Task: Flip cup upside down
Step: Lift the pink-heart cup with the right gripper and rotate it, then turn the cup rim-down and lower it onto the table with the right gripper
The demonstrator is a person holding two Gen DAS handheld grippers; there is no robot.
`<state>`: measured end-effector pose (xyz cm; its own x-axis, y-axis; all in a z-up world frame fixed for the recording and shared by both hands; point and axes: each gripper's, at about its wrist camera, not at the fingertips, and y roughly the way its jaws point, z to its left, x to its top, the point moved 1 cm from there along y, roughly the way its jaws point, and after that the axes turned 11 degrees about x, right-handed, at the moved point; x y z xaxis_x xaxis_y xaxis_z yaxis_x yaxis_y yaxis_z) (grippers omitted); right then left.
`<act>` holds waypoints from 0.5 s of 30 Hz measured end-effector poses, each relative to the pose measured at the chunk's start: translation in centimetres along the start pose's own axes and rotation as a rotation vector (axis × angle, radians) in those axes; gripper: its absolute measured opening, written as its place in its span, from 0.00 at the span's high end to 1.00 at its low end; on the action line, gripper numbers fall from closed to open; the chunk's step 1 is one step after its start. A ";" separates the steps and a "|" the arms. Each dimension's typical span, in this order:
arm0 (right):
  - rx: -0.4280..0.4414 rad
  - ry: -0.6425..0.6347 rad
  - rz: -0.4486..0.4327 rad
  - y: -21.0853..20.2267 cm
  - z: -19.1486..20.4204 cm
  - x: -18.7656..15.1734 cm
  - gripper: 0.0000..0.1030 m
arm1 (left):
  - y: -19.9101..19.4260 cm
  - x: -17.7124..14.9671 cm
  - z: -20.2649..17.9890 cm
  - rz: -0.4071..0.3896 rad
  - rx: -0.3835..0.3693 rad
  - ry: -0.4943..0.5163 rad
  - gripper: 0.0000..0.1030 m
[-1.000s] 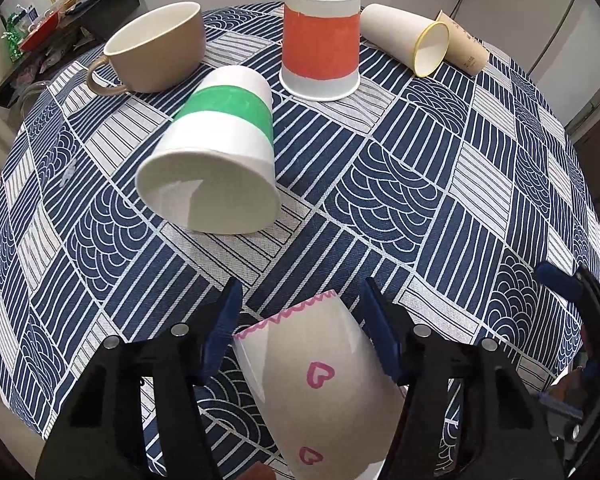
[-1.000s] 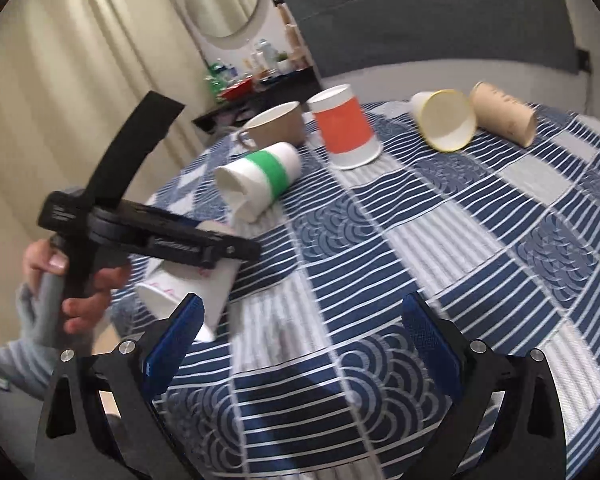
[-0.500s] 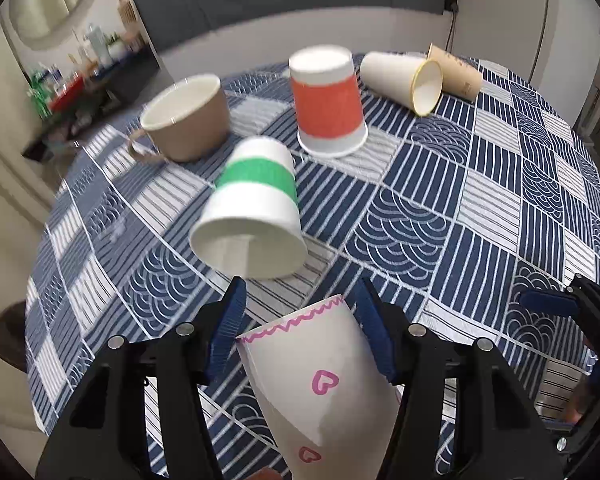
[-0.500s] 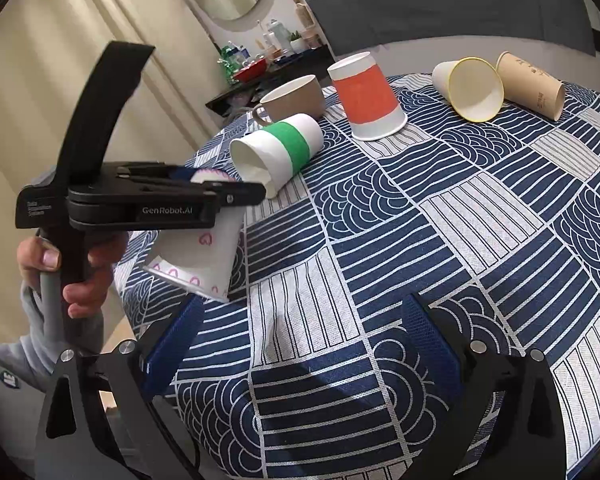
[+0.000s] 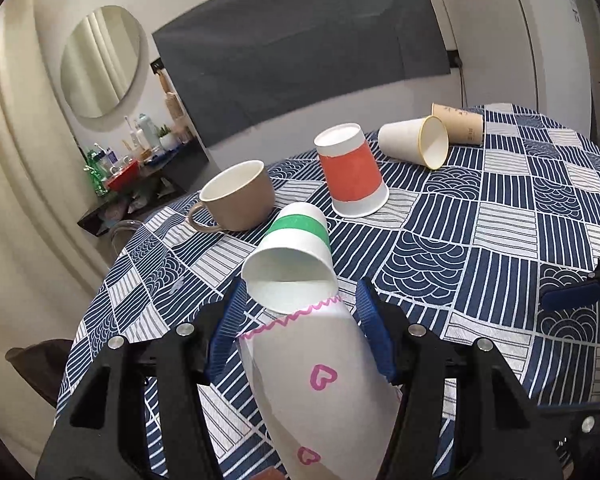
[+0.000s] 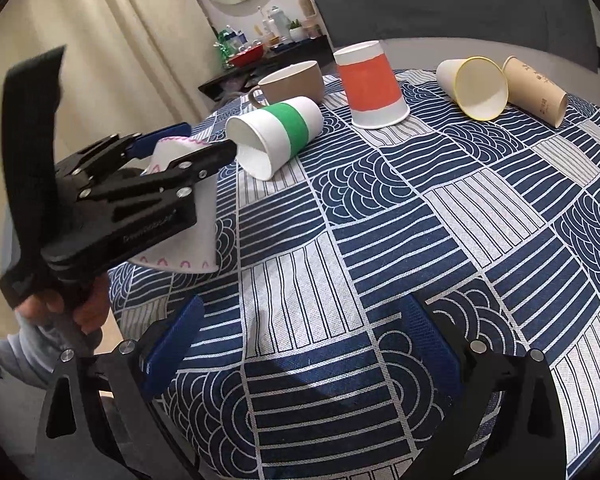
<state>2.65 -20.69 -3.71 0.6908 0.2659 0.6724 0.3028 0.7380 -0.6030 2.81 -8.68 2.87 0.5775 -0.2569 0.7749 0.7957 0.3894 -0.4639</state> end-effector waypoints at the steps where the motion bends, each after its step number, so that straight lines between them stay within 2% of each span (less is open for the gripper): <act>1: -0.004 -0.003 0.002 0.0 0.1 0.0 0.08 | -0.4 -0.4 0.2 -0.014 0.004 -0.017 0.44; 7: -0.008 -0.015 0.005 0.1 0.5 -0.1 0.08 | -2.5 -2.5 1.4 -0.110 0.065 -0.092 0.44; 12: -0.026 -0.023 0.015 0.2 1.0 -0.3 0.08 | -3.9 -3.9 1.8 -0.165 0.093 -0.107 0.43; 15: -0.039 -0.026 0.018 0.2 1.3 -0.4 0.08 | -4.7 -4.6 1.9 -0.182 0.089 -0.112 0.38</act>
<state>1.59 -19.83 -3.57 0.6792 0.2956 0.6718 0.3159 0.7085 -0.6311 -3.98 -7.63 2.30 0.3979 -0.2318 0.8877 0.8627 0.4236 -0.2761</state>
